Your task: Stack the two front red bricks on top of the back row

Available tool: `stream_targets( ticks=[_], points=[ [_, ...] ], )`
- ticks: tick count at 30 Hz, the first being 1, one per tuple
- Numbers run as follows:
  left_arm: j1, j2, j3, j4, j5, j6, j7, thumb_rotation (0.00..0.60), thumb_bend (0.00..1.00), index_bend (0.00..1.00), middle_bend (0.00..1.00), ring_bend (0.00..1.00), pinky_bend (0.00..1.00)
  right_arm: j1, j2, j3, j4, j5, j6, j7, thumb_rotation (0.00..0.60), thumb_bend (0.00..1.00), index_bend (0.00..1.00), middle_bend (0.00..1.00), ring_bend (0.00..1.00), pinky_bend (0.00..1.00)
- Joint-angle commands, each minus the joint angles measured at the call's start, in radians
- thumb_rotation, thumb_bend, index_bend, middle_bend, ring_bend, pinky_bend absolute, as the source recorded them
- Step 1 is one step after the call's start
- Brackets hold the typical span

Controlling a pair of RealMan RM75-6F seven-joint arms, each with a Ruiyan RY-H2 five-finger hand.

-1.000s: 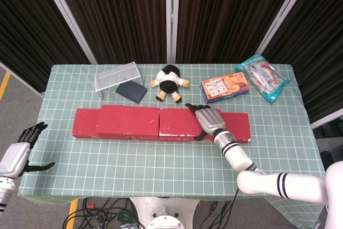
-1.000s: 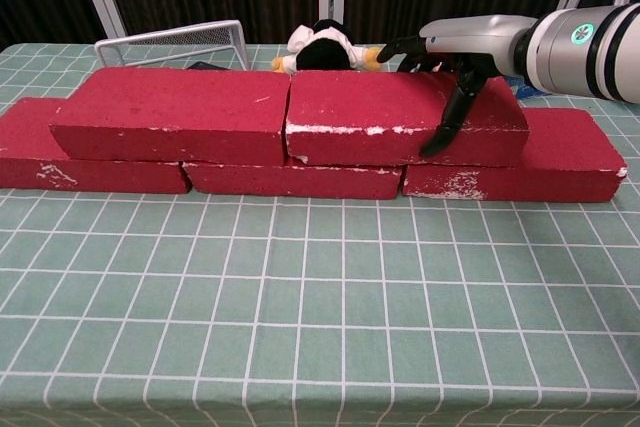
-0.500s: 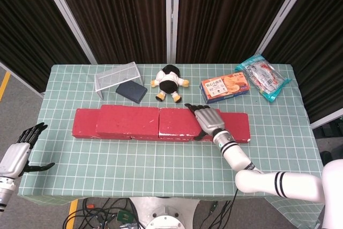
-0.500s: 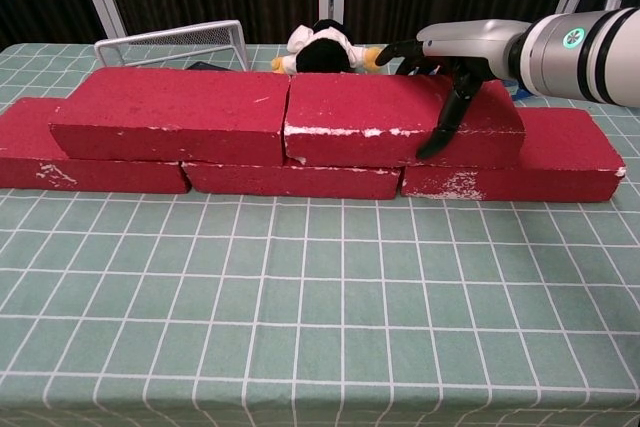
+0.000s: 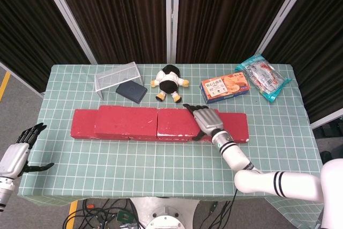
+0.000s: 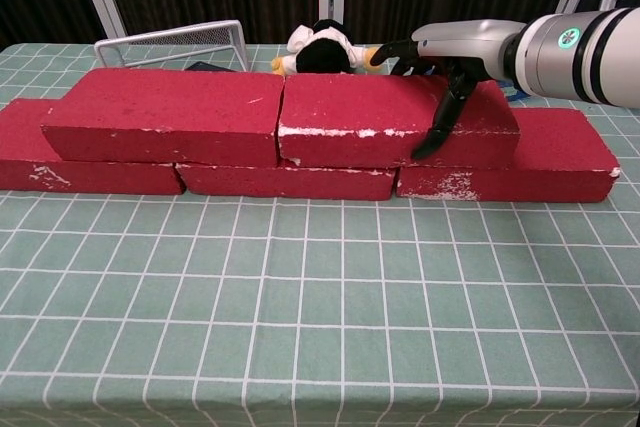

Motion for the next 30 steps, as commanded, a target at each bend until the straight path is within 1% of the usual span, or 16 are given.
stream_targets(
  ticks=[1,4,7,8,10,11,13,15,21,25,30],
  points=[
    [-0.001,-0.001,0.001,0.002,0.000,-0.003,-0.002,0.600,0.00,0.05,0.00,0.00,0.00,0.005,-0.001,0.000,0.001,0.007,-0.003,-0.002,0.600,0.06,0.00,0.20,0.18,0.28],
    [-0.001,-0.001,0.001,0.003,0.001,-0.003,-0.002,0.600,0.00,0.05,0.00,0.00,0.00,0.011,-0.002,-0.002,0.000,0.018,-0.006,-0.004,0.600,0.05,0.00,0.18,0.15,0.27],
    [0.000,0.000,0.001,0.005,-0.001,-0.002,-0.005,0.600,0.00,0.05,0.00,0.00,0.00,0.013,-0.002,-0.003,-0.001,0.020,-0.010,0.000,0.600,0.02,0.00,0.12,0.08,0.22],
    [0.001,0.000,0.001,0.005,-0.001,-0.002,-0.006,0.600,0.00,0.05,0.00,0.00,0.00,0.013,-0.002,-0.004,-0.001,0.020,-0.009,0.002,0.600,0.01,0.00,0.10,0.04,0.20],
    [0.001,-0.001,0.002,0.007,-0.002,-0.002,-0.008,0.600,0.00,0.05,0.00,0.00,0.00,0.011,-0.002,-0.003,-0.001,0.018,-0.010,0.009,0.600,0.00,0.00,0.07,0.01,0.15],
    [0.002,-0.001,0.002,0.008,-0.002,-0.002,-0.009,0.600,0.00,0.05,0.00,0.00,0.00,0.010,-0.003,-0.002,0.000,0.016,-0.009,0.013,0.600,0.00,0.00,0.05,0.00,0.12],
    [0.002,-0.002,0.002,0.009,-0.001,-0.002,-0.010,0.600,0.00,0.05,0.00,0.00,0.00,0.010,-0.001,-0.002,-0.001,0.013,-0.008,0.017,0.600,0.00,0.00,0.02,0.00,0.03],
    [0.002,-0.002,0.002,0.010,-0.002,-0.003,-0.012,0.600,0.00,0.05,0.00,0.00,0.00,0.011,0.004,-0.001,-0.002,0.014,-0.012,0.019,0.600,0.00,0.00,0.00,0.00,0.00],
    [0.002,-0.004,0.002,0.013,-0.002,-0.004,-0.013,0.600,0.00,0.05,0.00,0.00,0.00,0.010,0.008,-0.001,-0.009,0.007,-0.002,0.025,0.600,0.00,0.00,0.00,0.00,0.00],
    [0.002,-0.001,0.001,0.010,-0.001,-0.002,-0.012,0.600,0.00,0.05,0.00,0.00,0.00,0.003,0.024,-0.002,-0.033,-0.009,0.012,0.027,0.600,0.00,0.00,0.00,0.00,0.00],
    [0.004,0.004,0.001,0.001,0.002,0.005,-0.005,0.600,0.00,0.05,0.00,0.00,0.00,-0.020,0.100,-0.010,-0.121,-0.045,0.023,0.036,0.600,0.00,0.00,0.00,0.00,0.00]
  ],
)
